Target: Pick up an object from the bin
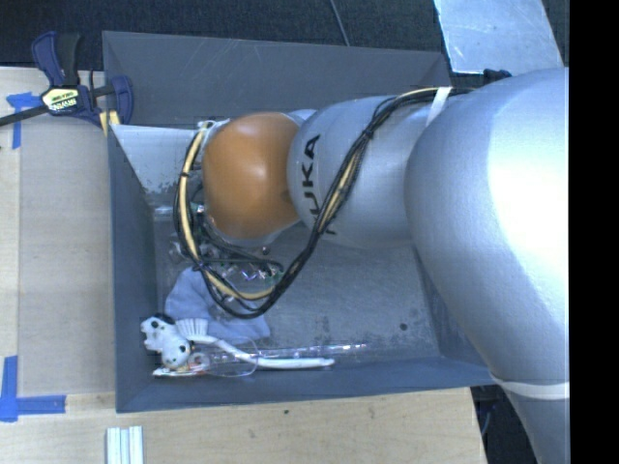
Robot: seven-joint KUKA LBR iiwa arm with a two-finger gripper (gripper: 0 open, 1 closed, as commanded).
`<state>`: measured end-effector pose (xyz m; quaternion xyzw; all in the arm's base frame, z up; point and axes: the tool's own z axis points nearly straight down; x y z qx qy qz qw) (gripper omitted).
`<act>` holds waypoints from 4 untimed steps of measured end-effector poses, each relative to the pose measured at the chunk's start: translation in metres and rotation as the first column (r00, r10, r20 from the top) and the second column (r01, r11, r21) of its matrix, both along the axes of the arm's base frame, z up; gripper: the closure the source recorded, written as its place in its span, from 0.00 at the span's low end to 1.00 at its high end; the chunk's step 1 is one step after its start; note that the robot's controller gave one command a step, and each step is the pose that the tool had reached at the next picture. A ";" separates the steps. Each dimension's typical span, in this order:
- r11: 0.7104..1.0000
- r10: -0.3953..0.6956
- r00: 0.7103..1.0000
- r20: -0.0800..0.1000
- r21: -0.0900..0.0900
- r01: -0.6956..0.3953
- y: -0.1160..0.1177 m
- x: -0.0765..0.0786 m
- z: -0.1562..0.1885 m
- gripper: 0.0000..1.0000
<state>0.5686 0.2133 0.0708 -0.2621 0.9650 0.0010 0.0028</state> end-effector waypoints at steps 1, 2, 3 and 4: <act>0.999 -0.041 0.999 -0.001 0.000 0.041 -0.008 -0.003 0.000 0.00; 1.000 -0.006 1.000 0.002 0.001 0.006 -0.001 0.000 0.001 0.00; 0.999 -0.044 0.999 0.002 0.003 0.044 -0.008 -0.002 0.001 1.00; 0.999 -0.046 0.999 0.002 0.004 0.046 -0.008 -0.002 0.002 1.00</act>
Offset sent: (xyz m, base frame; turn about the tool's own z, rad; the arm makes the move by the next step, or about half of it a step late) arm -0.0006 -0.0011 0.0001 0.0040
